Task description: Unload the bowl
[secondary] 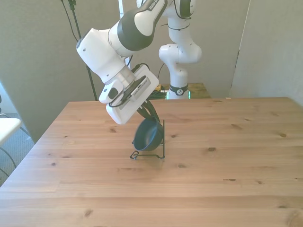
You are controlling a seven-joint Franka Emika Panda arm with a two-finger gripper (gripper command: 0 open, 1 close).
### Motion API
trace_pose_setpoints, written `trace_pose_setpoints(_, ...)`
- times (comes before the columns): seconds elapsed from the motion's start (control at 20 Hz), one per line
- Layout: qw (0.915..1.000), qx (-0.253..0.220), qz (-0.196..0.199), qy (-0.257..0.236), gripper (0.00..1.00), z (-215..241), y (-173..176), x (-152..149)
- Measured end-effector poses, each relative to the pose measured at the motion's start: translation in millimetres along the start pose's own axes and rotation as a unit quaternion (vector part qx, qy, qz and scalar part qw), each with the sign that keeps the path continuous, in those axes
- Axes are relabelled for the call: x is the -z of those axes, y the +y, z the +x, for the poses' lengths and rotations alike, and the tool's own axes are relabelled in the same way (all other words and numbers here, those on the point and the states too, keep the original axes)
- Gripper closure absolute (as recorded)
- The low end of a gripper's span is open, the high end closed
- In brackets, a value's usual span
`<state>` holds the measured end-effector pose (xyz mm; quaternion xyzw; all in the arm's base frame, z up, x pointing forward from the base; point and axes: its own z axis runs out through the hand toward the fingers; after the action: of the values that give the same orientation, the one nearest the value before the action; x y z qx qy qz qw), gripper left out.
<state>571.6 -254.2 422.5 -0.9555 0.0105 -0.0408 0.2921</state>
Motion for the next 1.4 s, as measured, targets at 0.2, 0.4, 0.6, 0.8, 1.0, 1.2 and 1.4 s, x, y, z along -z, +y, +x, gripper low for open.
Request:
trace_pose_setpoints(0.2,0.9999,0.004,0.015,0.007,1.00,-4.4,-1.6,8.9)
trace_pose_setpoints(0.4,0.9997,0.005,0.018,0.013,1.00,-15.0,-5.5,20.3)
trace_pose_setpoints(0.6,0.9990,0.003,0.004,0.044,1.00,-41.8,-23.3,36.3)
trace_pose_setpoints(0.8,0.9944,-0.007,-0.057,0.088,1.00,-74.5,-63.2,44.1)
trace_pose_setpoints(1.0,0.9881,-0.018,-0.109,0.107,1.00,-112.8,-106.1,23.2)
trace_pose_setpoints(1.2,0.9807,-0.055,-0.145,0.119,1.00,-157.8,-126.2,-23.9)
trace_pose_setpoints(1.4,0.9695,-0.110,-0.183,0.120,1.00,-189.4,-138.4,-89.0)
